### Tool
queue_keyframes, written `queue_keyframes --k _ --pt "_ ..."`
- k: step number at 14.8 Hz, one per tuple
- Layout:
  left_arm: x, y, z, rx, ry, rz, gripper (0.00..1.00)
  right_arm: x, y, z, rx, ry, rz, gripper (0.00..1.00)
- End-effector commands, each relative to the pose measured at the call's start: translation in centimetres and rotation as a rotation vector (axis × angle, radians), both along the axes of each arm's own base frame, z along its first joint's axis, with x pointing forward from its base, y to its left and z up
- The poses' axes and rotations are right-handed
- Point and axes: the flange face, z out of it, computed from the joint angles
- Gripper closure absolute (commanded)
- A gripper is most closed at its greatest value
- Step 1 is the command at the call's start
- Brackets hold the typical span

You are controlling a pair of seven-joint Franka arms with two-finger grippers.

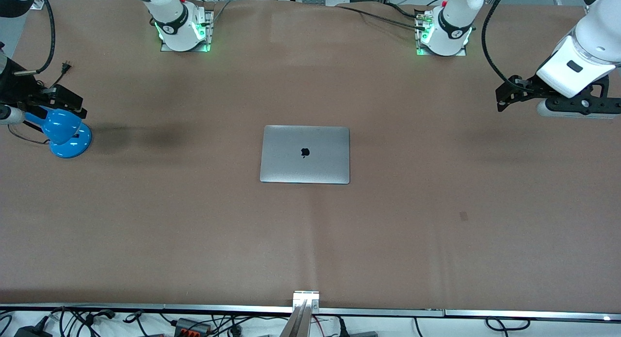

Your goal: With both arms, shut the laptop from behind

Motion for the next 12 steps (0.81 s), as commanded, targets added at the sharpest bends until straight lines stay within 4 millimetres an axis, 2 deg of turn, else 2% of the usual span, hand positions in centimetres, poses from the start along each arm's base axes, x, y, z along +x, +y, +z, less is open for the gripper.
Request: queue_keyframes --k 1,2,5,8,12 --pt "0.4 0.9 -0.2 -0.040 0.011 0.040 0.00 0.1 0.1 0.4 -0.010 -0.008 -0.009 0.00" --pt "0.4 1.7 -0.2 -0.042 0.011 0.050 0.00 0.1 0.1 0.4 -0.010 -0.010 -0.009 0.00" --pt "0.4 2.2 -0.2 -0.040 0.013 0.054 0.00 0.2 0.2 0.5 -0.013 -0.011 -0.006 0.00" --pt "0.3 1.2 -0.1 -0.029 0.013 0.049 0.00 0.2 0.3 0.7 -0.022 -0.012 -0.001 0.00" --pt "0.2 1.2 0.1 -0.027 0.011 0.038 0.00 0.2 0.9 0.7 -0.028 -0.012 0.013 0.00"
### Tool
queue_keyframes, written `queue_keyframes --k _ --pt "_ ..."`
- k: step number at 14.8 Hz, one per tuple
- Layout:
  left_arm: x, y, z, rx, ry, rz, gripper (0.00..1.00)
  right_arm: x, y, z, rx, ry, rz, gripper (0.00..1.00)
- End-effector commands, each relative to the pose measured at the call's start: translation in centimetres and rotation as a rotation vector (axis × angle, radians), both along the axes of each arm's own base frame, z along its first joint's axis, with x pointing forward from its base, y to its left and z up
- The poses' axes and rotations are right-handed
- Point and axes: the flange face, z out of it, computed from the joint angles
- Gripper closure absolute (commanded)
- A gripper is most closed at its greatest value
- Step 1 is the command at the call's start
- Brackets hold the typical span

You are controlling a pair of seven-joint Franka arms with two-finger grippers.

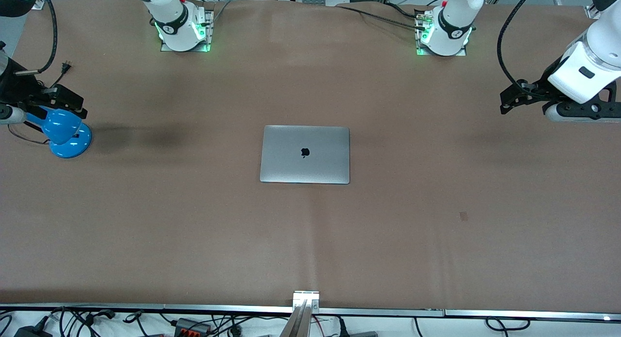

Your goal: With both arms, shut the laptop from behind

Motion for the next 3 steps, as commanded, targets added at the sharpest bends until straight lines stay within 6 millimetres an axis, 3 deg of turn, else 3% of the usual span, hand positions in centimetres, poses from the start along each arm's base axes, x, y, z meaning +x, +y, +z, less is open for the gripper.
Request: queue_keyframes --k 1,3 --pt "-0.27 -0.13 0.65 -0.003 0.000 0.000 0.00 0.10 0.17 0.54 -0.018 -0.008 -0.003 0.00" --pt "-0.33 -0.21 0.61 -0.002 0.005 -0.003 0.00 0.10 0.17 0.54 -0.018 -0.008 -0.003 0.00"
